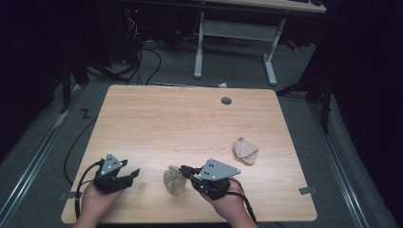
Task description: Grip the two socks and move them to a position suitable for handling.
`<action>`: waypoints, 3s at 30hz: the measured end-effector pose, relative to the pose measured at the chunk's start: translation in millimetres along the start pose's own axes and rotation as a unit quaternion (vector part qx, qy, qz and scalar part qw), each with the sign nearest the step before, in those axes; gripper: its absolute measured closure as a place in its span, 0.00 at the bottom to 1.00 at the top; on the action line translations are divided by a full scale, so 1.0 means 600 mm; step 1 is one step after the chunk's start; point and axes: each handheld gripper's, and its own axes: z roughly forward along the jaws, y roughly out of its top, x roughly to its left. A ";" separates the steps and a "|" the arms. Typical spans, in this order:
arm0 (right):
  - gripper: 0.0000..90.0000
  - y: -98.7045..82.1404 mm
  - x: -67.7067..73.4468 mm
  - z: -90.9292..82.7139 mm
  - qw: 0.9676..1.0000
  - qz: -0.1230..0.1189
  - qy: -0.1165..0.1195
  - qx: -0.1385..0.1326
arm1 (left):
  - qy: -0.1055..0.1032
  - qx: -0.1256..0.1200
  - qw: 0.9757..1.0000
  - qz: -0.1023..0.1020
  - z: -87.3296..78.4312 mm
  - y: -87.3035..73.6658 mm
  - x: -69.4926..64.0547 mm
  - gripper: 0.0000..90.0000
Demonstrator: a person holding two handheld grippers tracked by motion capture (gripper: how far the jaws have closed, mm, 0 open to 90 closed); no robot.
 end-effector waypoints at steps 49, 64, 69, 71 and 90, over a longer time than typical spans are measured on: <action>0.95 -0.131 -0.129 0.025 0.982 0.122 -0.094 0.110 | -0.094 0.073 0.991 0.067 0.105 0.043 -0.146 0.92; 0.97 -0.147 -0.107 0.030 0.978 0.092 -0.087 0.165 | -0.096 0.079 0.991 0.055 0.095 0.038 -0.121 0.87; 0.97 -0.163 -0.097 0.030 0.975 0.087 -0.075 0.189 | -0.114 0.087 0.988 0.051 0.091 0.037 -0.119 0.84; 0.97 -0.173 -0.088 0.031 0.973 0.085 -0.066 0.204 | -0.120 0.095 0.986 0.061 0.084 0.034 -0.120 0.83; 0.78 -0.177 -0.094 -0.007 0.978 0.097 -0.094 0.161 | -0.067 0.004 0.998 0.007 -0.009 0.012 -0.059 0.55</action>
